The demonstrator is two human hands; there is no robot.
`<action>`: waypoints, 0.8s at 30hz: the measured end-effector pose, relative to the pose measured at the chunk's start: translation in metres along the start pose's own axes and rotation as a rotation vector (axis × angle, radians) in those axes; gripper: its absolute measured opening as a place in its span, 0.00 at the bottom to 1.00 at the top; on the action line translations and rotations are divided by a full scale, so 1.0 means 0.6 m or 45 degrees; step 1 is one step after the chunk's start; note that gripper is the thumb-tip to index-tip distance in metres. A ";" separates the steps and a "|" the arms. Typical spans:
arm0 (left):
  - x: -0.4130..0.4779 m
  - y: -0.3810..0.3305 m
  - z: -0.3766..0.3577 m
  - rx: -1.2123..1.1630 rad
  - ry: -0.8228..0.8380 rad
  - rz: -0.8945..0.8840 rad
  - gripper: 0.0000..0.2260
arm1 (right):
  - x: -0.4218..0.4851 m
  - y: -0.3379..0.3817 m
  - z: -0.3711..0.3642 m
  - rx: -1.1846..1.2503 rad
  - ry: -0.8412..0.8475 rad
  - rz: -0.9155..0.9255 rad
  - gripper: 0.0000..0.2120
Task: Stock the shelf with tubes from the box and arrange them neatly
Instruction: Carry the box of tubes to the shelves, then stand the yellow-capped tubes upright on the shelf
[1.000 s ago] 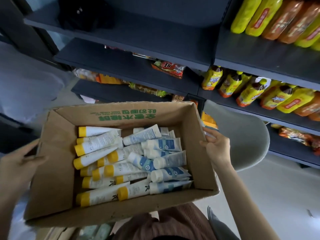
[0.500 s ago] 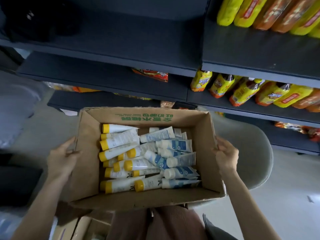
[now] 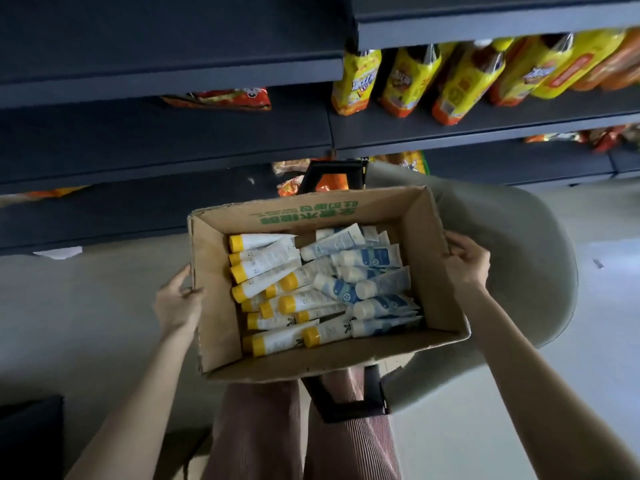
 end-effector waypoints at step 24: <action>0.044 -0.016 -0.030 0.076 0.853 -0.005 0.24 | -0.199 0.018 -0.191 -0.168 -0.086 0.038 0.29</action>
Point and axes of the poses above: each hand's wrist, its own x-axis towards the middle knuckle, its own z-axis out of the back of the hand, y = z × x, the point moved 9 cm from there along x, towards the middle knuckle
